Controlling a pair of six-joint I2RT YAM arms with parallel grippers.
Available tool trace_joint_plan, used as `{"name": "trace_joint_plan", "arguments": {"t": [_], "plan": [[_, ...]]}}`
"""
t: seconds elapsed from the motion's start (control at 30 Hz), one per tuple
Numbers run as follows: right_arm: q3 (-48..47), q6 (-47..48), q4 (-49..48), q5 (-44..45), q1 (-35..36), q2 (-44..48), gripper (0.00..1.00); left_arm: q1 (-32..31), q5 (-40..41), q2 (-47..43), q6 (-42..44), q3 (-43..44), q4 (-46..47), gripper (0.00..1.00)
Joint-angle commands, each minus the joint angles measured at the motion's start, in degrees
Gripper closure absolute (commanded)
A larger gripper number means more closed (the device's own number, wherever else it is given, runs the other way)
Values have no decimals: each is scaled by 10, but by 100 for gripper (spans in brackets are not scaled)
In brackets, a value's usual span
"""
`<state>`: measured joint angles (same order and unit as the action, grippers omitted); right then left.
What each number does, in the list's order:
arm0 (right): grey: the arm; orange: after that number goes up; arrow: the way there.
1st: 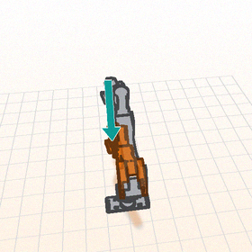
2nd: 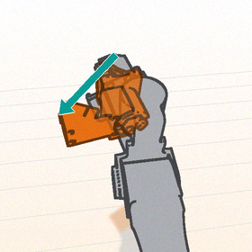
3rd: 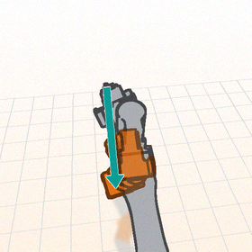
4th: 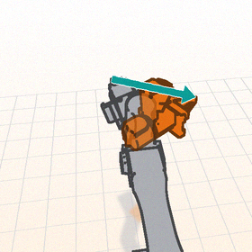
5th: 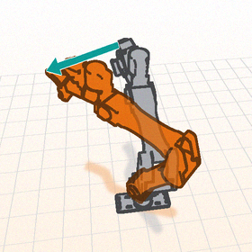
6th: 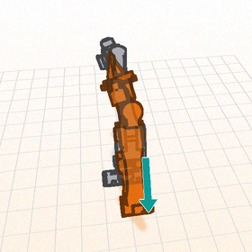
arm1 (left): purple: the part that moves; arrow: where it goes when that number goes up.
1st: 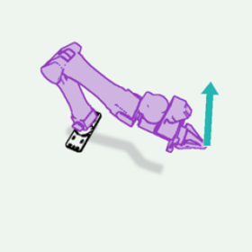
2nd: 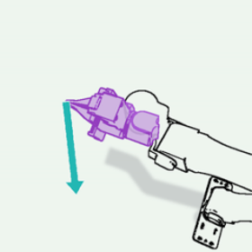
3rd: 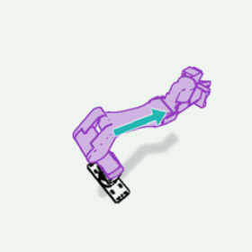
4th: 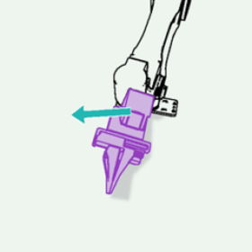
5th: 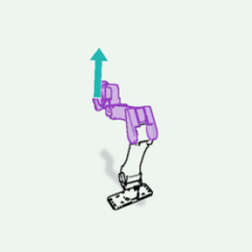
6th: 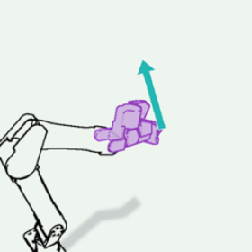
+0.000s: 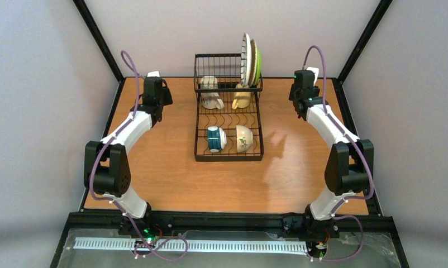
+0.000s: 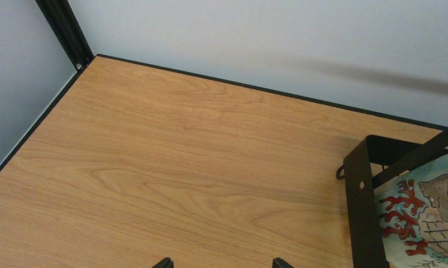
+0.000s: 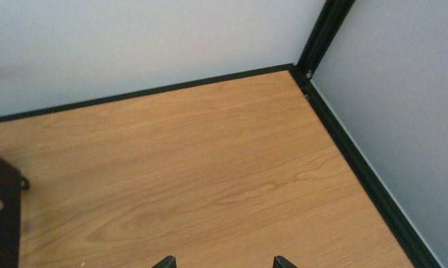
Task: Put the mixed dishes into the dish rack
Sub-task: Reset both arms
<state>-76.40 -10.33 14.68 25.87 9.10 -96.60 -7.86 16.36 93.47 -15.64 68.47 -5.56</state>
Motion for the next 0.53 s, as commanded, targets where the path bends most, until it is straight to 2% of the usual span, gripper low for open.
{"name": "trace_joint_plan", "arguments": {"t": [0.0, 0.5], "plan": [[6, -2, -36, 25, -21, 23, 1, 4, -3, -20, 12, -1, 16, 0], [33, -13, -68, 25, -26, 46, 1, 4, -8, -17, 7, 3, 16, 0]]}}
